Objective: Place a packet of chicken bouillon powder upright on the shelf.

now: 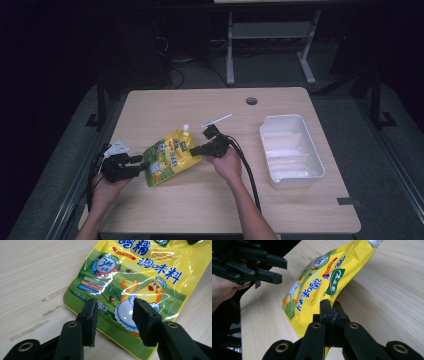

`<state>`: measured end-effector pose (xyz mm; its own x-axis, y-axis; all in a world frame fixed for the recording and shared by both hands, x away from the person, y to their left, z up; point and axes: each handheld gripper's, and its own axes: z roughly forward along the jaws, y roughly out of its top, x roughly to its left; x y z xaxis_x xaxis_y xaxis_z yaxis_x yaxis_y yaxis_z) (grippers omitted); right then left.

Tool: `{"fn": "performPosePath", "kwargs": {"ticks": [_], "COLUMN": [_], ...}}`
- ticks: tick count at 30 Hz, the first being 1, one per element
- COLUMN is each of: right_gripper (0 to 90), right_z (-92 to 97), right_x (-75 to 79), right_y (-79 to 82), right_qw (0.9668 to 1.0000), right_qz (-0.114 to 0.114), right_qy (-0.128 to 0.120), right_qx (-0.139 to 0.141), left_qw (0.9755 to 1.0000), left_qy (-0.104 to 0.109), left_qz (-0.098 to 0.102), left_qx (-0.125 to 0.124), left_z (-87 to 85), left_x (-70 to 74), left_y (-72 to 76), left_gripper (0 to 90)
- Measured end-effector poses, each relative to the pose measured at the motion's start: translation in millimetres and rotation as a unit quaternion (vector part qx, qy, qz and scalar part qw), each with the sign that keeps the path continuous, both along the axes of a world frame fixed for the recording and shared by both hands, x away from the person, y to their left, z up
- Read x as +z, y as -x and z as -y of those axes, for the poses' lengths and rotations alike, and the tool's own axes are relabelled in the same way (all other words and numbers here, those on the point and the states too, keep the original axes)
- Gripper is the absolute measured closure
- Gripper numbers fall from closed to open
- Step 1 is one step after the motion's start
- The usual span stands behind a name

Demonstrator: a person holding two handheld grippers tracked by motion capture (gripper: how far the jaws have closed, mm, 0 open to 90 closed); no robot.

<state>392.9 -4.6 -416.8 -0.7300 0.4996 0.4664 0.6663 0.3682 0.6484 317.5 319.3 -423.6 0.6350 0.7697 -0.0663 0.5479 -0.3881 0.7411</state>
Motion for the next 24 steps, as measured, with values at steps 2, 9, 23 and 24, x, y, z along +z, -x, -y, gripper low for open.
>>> {"fn": "performPosePath", "kwargs": {"ticks": [2,9,23,24], "right_gripper": [89.6,89.6,89.7,89.7], "right_z": [4.1,14.8,30.2,30.2], "right_x": [4.6,21.4,48.8,48.8], "right_y": [2.2,7.7,21.0,21.0], "right_qw": [1.0,0.9991,0.9943,0.9943], "right_qz": [0.005,0.021,0.057,0.057], "right_qy": [-0.002,0.009,0.038,0.038], "right_qx": [0.008,0.034,0.081,0.081], "left_qw": [0.9999,0.9995,0.9971,0.9968], "left_qy": [0.009,0.018,0.034,0.034], "left_qz": [0.001,0.006,0.027,0.028], "left_qx": [-0.006,-0.024,-0.062,-0.066], "left_z": [2.2,8.9,12.0,12.6], "left_x": [1.6,7.7,18.9,19.7], "left_y": [0.9,5.3,18.4,19.0], "left_gripper": [53.9,51.5,42.6,42.6]}}
